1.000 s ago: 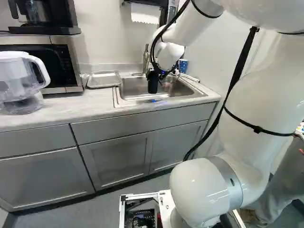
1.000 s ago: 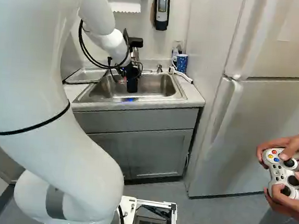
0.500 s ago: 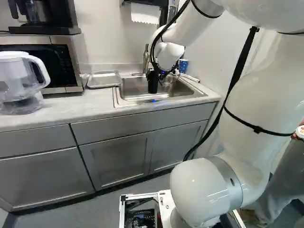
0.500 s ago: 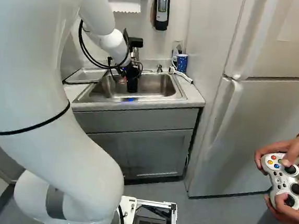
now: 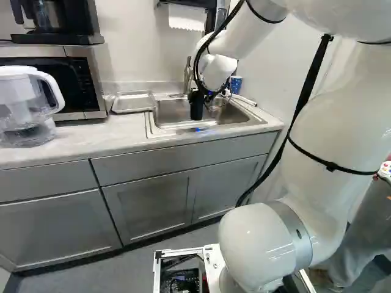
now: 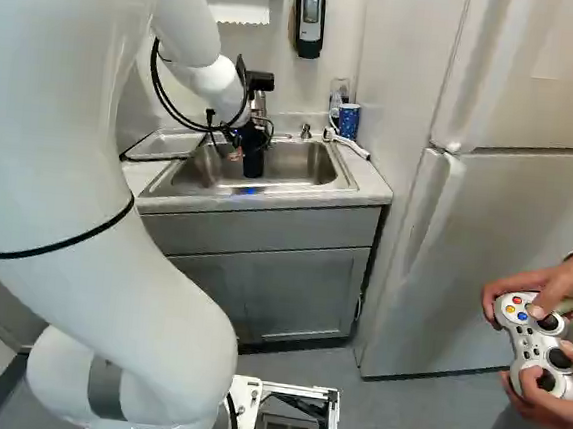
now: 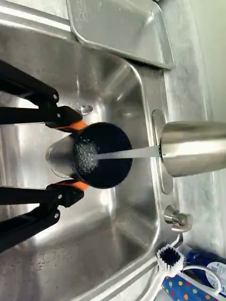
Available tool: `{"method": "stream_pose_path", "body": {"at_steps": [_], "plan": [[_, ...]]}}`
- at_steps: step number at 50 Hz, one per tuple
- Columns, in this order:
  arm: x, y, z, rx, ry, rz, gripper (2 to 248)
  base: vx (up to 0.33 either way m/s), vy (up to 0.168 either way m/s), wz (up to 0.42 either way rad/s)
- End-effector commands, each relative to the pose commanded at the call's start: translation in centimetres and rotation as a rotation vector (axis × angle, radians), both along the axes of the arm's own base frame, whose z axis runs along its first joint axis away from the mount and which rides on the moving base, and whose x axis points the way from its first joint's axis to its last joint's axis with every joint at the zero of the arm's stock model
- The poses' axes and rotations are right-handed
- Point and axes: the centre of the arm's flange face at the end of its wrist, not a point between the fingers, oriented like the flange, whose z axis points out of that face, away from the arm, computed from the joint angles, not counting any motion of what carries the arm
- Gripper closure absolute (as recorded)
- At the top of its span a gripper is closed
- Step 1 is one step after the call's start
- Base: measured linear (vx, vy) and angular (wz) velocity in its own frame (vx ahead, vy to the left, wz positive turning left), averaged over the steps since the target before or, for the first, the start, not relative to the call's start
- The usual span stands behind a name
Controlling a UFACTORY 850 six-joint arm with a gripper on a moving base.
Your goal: Rinse the cup and place it in the tray
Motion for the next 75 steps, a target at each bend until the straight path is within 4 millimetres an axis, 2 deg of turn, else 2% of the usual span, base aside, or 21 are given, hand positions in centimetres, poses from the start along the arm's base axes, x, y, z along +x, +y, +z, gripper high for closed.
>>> {"method": "stream_pose_path", "body": {"at_steps": [75], "plan": [[0.00,0.00,0.00,0.000,0.000,0.000,129,0.000,0.000,0.000]]}}
